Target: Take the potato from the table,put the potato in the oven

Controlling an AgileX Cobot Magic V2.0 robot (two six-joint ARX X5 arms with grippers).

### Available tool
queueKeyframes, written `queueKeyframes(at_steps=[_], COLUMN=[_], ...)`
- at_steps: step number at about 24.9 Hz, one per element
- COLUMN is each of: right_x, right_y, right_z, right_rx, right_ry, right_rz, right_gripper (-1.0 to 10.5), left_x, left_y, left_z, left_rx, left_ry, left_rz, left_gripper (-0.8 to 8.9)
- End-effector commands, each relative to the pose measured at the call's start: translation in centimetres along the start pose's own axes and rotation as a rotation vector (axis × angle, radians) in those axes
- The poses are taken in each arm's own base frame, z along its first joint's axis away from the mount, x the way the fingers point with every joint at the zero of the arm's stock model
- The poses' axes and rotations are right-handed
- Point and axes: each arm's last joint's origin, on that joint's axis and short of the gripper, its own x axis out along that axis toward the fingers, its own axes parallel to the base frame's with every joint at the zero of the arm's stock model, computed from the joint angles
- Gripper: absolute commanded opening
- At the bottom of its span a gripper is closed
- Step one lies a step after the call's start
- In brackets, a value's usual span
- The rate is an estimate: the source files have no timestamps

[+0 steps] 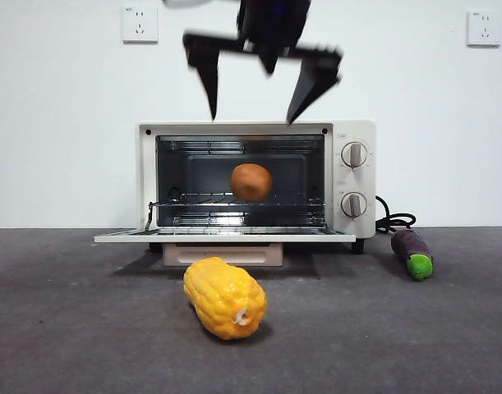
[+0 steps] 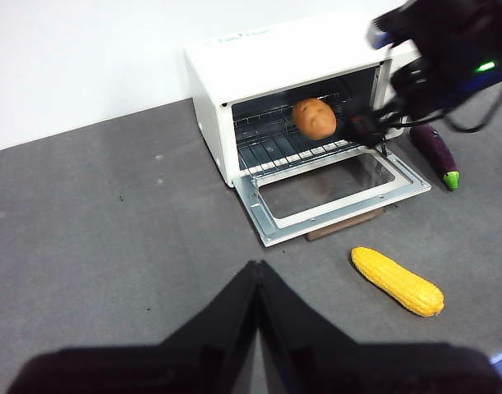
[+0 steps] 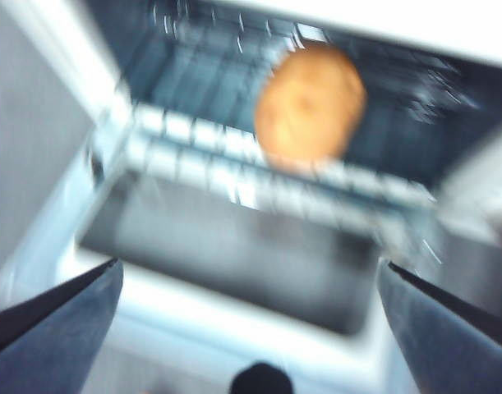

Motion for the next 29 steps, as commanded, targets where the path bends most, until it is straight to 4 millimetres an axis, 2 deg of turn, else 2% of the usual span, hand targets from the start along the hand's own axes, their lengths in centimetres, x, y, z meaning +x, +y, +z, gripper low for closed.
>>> queueKeyframes(at_steps=[1,2,4,5,8,11,14,18,20,25,29], right_x=[-4.6,-6.9,-11.4,-13.7,-19.9,-24.7,-26.8,-28.9,-29.6,-31.4,-32.7], right_y=[0.4,0.4,0.1,-0.4,-2.4,-5.1,-6.9,-9.1,-10.0,-11.9,-13.1], right_z=[-0.4,-0.6,-1.0,-1.3,-2.6,-4.5,-5.9,-7.6,-8.3,-9.9,-10.8], right_rx=[-0.055,-0.084,-0.134,-0.147,-0.153,-0.138,-0.131,-0.135,-0.122,-0.071,-0.034], right_ry=[-0.002,-0.02,-0.071,-0.099,-0.172,-0.209,-0.205,-0.194,-0.187,-0.2,-0.231], right_rz=[-0.003,0.016,0.056,0.078,0.13,0.173,0.18,0.175,0.175,0.194,0.25], right_gripper=[3.7,3.0,0.7,0.3,0.3,0.3,0.1,-0.1,-0.1,-0.1,-0.1], left_x=[0.2,0.4,1.2,1.7,4.0,7.3,10.1,14.0,15.8,20.4,23.7], left_y=[-0.1,-0.1,-0.3,-0.5,-1.2,-2.1,-2.9,-4.4,-4.9,-5.7,-4.9], left_z=[0.2,0.3,0.7,0.9,1.9,2.8,3.1,3.0,2.6,0.9,-1.0], left_rx=[0.012,0.013,0.019,0.024,0.042,0.062,0.057,0.057,0.064,0.045,-0.02], left_ry=[0.001,0.008,0.033,0.05,0.125,0.227,0.294,0.34,0.369,0.455,0.503], left_rz=[-0.002,-0.002,-0.001,0.0,0.003,0.009,-0.015,-0.175,-0.194,-0.254,-0.305], left_gripper=[-0.05,-0.05,-0.05,-0.05,-0.05,-0.06,-0.07,-0.08,-0.07,-0.08,-0.08])
